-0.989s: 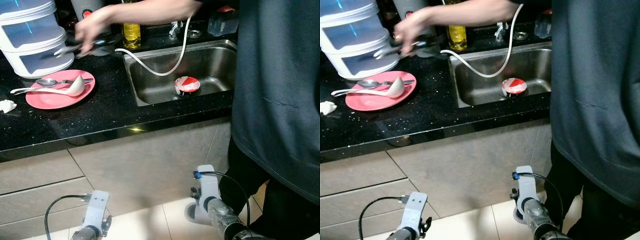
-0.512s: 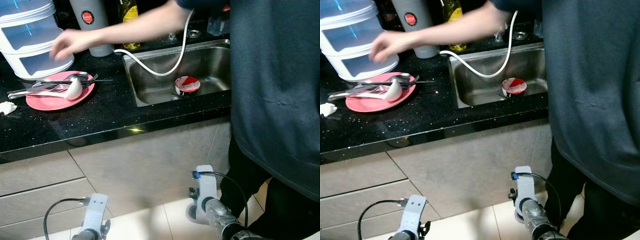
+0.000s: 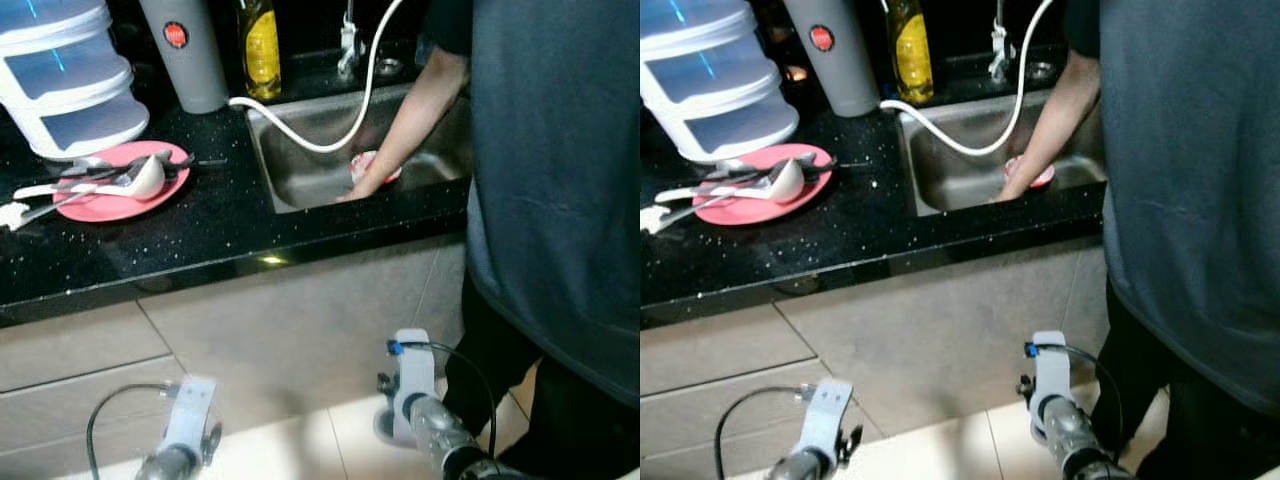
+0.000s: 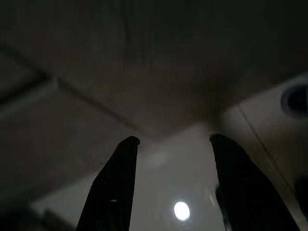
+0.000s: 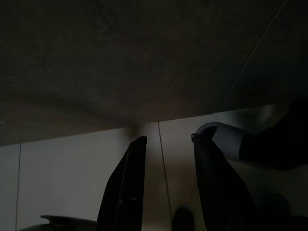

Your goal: Kitchen organization

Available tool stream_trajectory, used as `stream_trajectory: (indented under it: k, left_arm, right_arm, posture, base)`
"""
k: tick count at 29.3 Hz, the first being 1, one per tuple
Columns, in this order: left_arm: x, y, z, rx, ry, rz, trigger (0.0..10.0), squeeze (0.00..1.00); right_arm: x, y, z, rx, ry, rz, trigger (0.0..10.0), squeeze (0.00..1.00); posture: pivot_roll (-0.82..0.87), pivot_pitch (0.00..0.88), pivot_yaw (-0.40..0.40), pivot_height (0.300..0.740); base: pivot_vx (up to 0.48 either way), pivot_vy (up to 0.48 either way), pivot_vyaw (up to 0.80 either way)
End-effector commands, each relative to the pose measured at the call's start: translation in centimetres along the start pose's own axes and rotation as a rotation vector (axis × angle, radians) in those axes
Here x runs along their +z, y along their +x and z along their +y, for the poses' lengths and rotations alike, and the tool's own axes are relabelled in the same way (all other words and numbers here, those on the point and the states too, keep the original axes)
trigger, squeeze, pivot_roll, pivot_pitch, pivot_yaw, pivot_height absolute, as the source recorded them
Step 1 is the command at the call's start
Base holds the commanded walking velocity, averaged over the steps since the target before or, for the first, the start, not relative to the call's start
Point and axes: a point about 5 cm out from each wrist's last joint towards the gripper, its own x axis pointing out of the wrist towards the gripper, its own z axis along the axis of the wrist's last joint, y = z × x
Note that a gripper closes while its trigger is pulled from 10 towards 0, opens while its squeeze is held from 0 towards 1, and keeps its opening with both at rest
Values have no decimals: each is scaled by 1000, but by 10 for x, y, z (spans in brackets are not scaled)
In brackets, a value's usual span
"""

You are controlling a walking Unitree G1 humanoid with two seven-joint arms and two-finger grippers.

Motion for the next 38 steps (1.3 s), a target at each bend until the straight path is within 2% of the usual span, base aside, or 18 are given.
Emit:
stream_trajectory:
  k: [1, 4, 23, 33, 38]
  left_arm:
    - [-7, -3, -2, -5, -8, 21, 10000, 0]
    - [-17, -5, -2, -1, -15, 67, 10000, 0]
    - [-36, -12, -6, -12, -44, 144, 10000, 0]
    - [-33, -10, -10, -13, -74, 141, 10000, 0]
    - [-31, -8, -14, -31, -113, 135, 10000, 0]
  right_arm:
    - [2, 1, 3, 3, 25, 2, 10000, 0]
    - [2, 2, 5, 6, 25, 2, 10000, 0]
    - [-1, 0, 3, 7, 11, 5, 10000, 0]
    - [-5, -1, 0, -9, 9, 15, 10000, 0]
    - [-18, -6, -7, -37, -34, 67, 10000, 0]
  posture:
    - [1, 0, 105, 740]
    - [2, 0, 107, 740]
    - [-11, 0, 105, 740]
    - [-20, 0, 113, 740]
    - [-20, 0, 109, 740]
  base:
    - [0, 0, 0]
    - [0, 0, 0]
    - [0, 0, 0]
    - [0, 0, 0]
    - [0, 0, 0]
